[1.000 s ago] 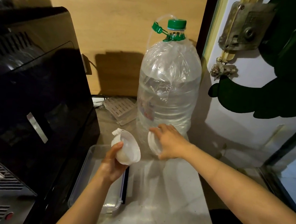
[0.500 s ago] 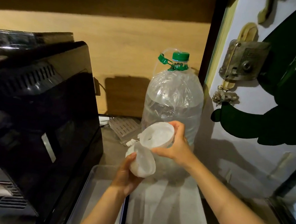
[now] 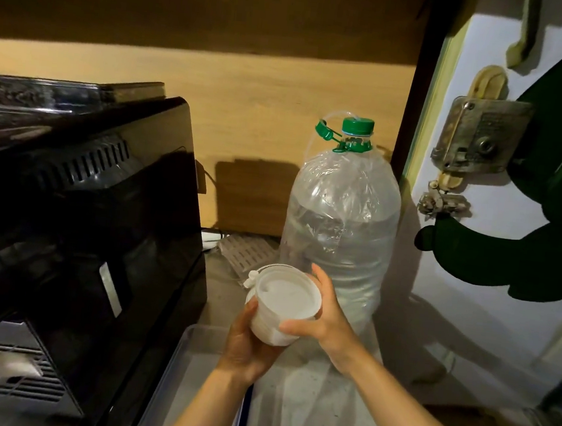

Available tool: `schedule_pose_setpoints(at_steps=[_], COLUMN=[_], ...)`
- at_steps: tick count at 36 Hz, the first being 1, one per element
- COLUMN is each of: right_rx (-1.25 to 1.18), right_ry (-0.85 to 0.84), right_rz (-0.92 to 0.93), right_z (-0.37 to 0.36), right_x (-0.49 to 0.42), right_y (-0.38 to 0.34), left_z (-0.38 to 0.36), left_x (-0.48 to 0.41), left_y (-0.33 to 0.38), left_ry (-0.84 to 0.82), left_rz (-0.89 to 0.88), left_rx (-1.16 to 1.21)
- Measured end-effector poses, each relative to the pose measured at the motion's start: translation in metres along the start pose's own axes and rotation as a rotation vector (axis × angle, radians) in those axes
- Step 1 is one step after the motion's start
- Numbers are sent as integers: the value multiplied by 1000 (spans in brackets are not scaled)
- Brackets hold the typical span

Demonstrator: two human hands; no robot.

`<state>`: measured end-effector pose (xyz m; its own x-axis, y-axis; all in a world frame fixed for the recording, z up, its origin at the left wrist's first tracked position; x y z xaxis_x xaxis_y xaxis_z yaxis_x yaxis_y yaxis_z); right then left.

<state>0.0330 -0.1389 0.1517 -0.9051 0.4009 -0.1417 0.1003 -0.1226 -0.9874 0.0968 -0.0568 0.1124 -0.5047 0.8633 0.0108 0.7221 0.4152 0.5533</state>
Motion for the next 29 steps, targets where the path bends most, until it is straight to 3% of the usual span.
schedule_pose_setpoints(at_steps=[11,17,29], right_rx=[100,4,20], right_ry=[-164,-237,-201], right_rz=[-89,-104,-131], right_z=[-7,-13,-22], right_x=[1,5,1], right_y=[1,-2,7], left_z=[6,7,8], left_x=[3,3,8], left_y=[3,6,14], left_ry=[-6,35,37], left_rz=[-16,5,-17], left_rx=[-41,-36,-71])
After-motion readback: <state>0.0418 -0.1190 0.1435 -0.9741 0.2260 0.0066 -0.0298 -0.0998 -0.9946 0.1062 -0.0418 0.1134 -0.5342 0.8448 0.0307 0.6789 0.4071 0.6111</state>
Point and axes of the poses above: each hand's wrist, its own x-axis away from the middle knuckle, its own z-axis out of the back of the hand, y = z × x, the point moved 4 cm from there along -x, towards the middle knuckle, and after that the axes turned 3 degrees about z, right-handed, at the moved point
